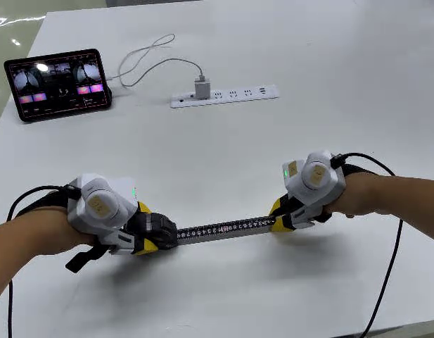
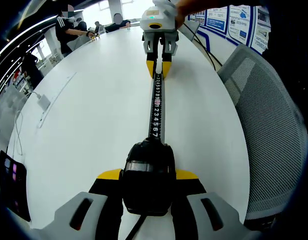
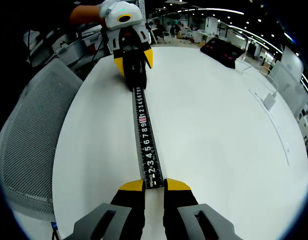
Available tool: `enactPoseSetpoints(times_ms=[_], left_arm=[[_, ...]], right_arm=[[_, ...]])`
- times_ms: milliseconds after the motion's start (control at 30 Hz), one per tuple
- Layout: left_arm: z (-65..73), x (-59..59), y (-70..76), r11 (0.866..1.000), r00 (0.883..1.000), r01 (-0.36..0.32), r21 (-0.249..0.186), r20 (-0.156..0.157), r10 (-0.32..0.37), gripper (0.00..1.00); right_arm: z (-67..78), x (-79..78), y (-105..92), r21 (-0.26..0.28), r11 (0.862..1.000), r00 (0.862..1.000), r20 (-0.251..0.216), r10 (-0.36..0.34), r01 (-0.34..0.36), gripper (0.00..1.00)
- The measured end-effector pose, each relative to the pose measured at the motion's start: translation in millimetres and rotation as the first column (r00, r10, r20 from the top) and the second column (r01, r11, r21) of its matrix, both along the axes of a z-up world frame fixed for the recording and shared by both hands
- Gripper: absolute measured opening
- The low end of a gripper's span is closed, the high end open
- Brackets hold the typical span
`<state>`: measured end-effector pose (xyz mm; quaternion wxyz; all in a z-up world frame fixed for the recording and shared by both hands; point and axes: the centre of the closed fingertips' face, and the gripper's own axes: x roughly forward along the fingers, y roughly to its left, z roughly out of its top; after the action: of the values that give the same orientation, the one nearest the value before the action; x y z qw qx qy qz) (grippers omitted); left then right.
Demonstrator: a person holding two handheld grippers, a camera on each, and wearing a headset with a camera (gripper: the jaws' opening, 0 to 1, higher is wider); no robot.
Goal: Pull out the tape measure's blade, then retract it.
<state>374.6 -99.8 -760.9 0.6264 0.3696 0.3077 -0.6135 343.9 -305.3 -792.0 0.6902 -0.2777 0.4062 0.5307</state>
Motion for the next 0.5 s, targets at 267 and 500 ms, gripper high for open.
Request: enactPoseSetpoints(times_ms=[267,500], left_arm=[[0.4,-0.2,0.0,1.000,1.000,-0.001,-0.001,0.000,0.001,0.32],[0.1,0.4,0.0,1.000,1.000,-0.001,-0.001,0.000,0.001,0.32]], right_arm=[[0.0,-0.4,-2.9,-0.003,1.000,1.000,0.001,-0.001,0.001,0.09],[-0.1,-0.6,-7.9,-0.002,1.000,1.000,0.002,-0.007,0.007,0.09]])
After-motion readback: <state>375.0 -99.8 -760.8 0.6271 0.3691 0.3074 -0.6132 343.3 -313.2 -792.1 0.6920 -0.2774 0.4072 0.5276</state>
